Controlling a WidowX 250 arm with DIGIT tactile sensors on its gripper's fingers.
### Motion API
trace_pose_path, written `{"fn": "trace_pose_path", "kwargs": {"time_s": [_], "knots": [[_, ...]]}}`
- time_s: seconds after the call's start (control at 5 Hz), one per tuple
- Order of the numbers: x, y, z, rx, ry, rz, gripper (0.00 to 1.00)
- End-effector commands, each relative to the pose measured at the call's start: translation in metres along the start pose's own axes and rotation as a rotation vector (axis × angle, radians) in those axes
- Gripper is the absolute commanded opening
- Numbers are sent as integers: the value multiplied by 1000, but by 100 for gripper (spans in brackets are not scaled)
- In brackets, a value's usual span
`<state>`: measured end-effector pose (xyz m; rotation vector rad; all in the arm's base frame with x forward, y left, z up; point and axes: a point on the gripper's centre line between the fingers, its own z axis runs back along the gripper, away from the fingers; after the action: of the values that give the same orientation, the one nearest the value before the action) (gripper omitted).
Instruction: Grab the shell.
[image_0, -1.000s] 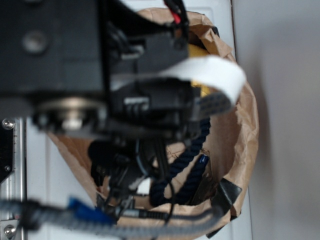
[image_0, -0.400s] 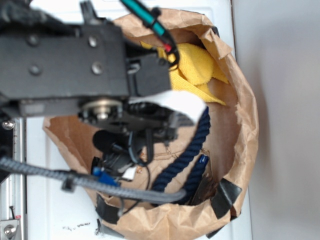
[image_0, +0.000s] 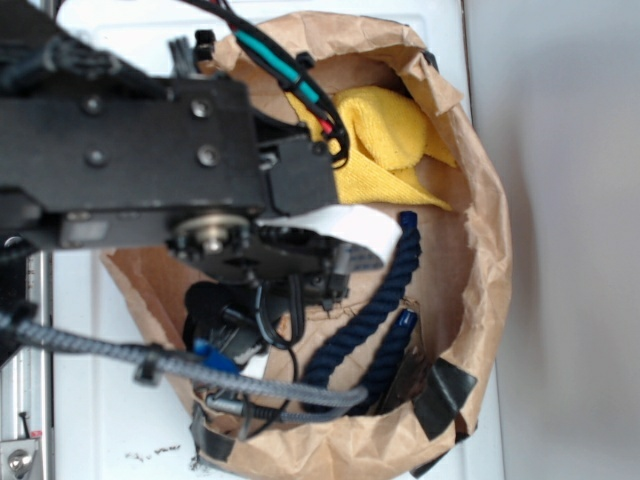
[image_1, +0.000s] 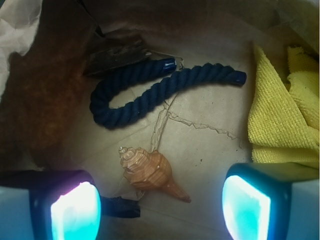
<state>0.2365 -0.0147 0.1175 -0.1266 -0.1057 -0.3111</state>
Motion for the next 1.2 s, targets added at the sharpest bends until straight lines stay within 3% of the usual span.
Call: {"fn": "trace_pose_path", "kwargs": {"time_s": [0.0, 0.6, 0.8, 1.0], "knots": [[8, -7, 9, 8, -34, -27, 100], [16, -7, -37, 51, 10, -56, 100], [17, -11, -40, 18, 20, -74, 100], [12, -17, -36, -85, 41, -163, 100]]}}
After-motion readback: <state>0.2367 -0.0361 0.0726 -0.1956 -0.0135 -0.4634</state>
